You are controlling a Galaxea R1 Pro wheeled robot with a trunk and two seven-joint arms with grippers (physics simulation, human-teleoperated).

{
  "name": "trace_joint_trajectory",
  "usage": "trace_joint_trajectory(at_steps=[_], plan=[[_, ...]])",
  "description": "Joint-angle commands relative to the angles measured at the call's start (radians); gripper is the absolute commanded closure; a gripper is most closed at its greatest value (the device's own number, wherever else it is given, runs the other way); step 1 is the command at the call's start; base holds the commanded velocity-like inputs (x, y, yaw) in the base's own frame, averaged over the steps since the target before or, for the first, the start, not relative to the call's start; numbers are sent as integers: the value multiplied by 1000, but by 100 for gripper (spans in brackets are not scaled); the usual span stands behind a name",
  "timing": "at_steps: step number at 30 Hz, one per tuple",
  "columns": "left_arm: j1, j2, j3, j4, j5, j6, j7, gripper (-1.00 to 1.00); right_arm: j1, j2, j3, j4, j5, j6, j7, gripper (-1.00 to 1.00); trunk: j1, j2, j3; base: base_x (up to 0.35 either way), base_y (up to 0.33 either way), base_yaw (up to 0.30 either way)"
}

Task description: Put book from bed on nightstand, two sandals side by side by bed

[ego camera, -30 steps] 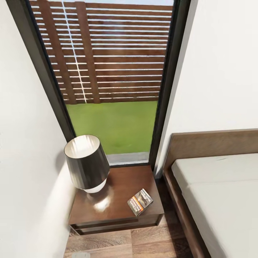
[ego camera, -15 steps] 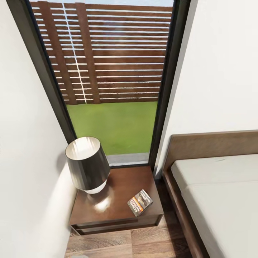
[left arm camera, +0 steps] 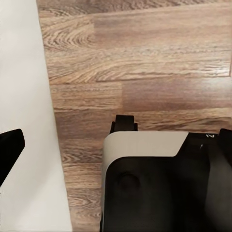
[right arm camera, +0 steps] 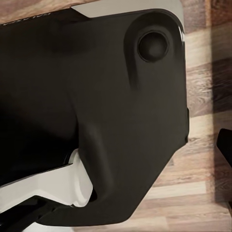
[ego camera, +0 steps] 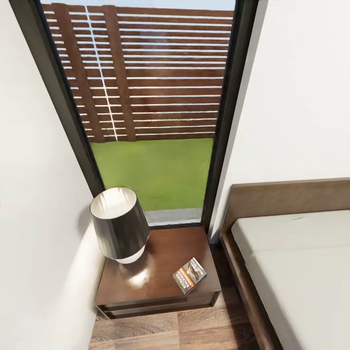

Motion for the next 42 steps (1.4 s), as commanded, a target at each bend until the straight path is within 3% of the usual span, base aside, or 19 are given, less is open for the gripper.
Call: trace_joint_trajectory(at_steps=[1,42], plan=[[2,1,-9,-3,10,6,6,-100,0,0,3,0,-8,3,2,-100,-4,7,2,0,0,0],[31,-4,-15,-3,9,7,6,-100,0,0,3,0,-8,4,2,-100,-161,294,131,0,0,0]])
